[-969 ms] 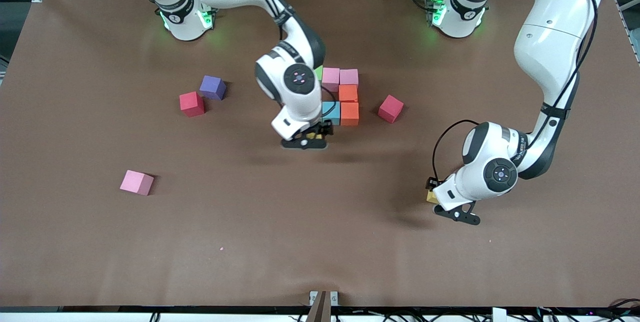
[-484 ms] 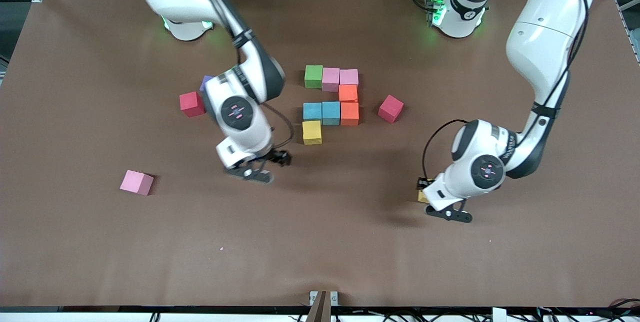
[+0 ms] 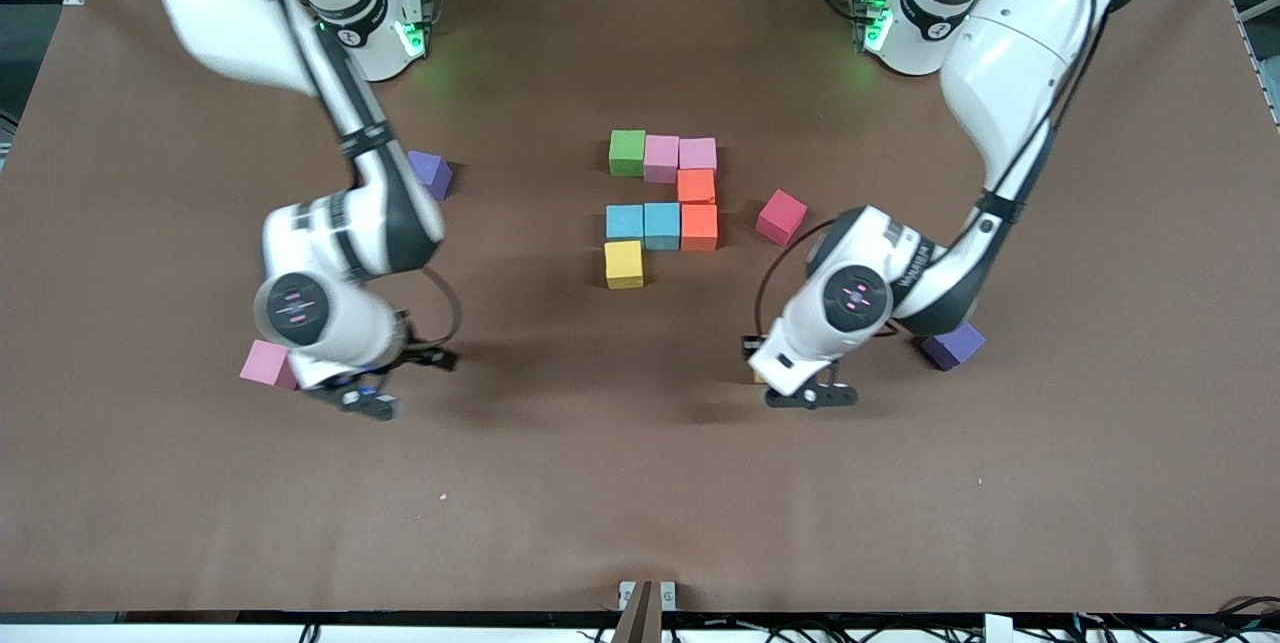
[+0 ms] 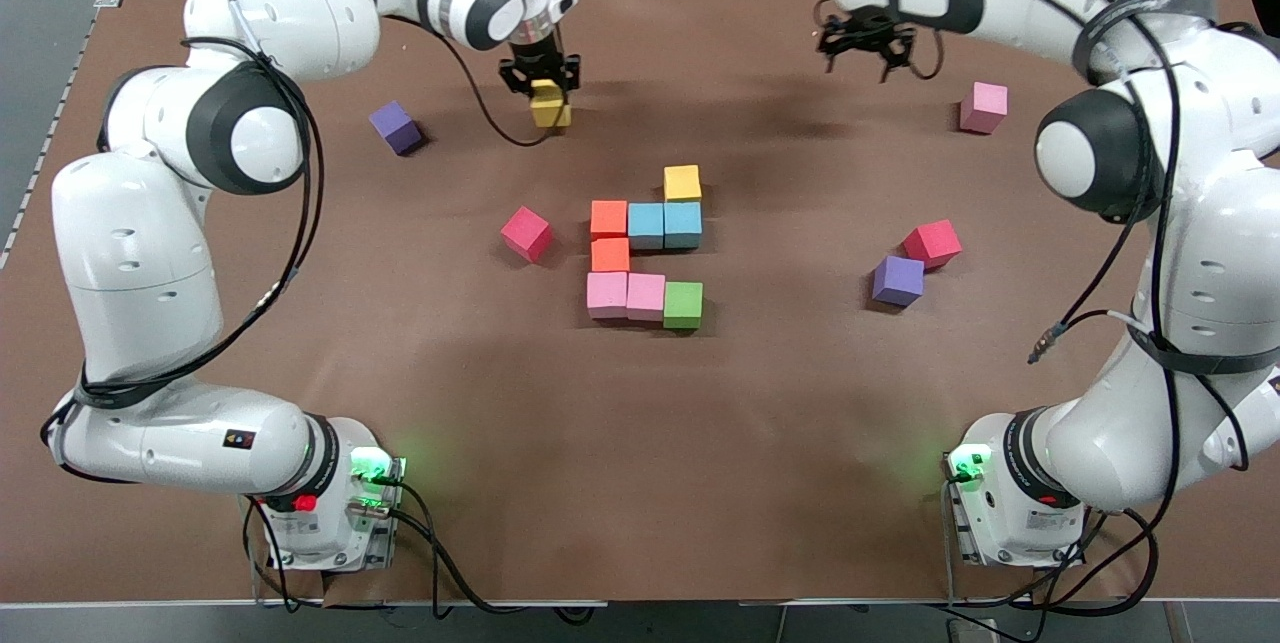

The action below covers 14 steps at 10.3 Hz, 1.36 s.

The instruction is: Form number 2 with 11 blocks

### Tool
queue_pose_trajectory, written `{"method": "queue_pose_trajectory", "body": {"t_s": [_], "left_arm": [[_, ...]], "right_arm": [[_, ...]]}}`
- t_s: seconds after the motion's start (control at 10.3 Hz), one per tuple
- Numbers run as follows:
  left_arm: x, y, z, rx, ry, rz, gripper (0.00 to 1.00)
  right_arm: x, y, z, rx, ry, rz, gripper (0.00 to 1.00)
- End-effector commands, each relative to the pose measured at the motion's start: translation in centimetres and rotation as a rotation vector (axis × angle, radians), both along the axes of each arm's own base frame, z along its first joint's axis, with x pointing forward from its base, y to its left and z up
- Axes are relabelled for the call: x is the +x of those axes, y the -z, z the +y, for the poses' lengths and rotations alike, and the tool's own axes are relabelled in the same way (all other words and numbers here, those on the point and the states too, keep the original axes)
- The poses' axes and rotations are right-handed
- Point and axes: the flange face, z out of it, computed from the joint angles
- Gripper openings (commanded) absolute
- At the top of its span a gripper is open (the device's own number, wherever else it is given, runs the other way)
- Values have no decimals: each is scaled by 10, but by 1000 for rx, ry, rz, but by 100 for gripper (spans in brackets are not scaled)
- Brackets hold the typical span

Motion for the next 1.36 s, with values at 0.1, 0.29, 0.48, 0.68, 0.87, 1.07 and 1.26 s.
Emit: {"method": "queue_pose_trajectory", "body": {"t_s": [0.1,0.29,0.48,0.68,0.87,1.07,1.26], "left_arm": [[-19,-22,-66,-100,-58,-31,54],[-34,-16,-100,-172,-89,-49,54],[-54,-14,-131,-199,-85,-63,54],[-60,-9,-139,-207,-87,-62,54],[-68,-2,-148,-204,-76,-55,54],[-81,3,-160,-201,-58,-43,54],[-84,7,-160,-191,-53,-34,55]], "right_arm": [[8,-8,-128,-28,-32,13,100],[-3,-19,-187,-29,-90,1,100],[-16,-17,-213,-20,-137,-27,100],[-34,5,-224,-18,-165,-54,100],[-40,21,-220,-16,-171,-67,100],[-42,35,-219,-20,-223,-96,100],[-42,46,-224,-18,-292,-95,100]]}}
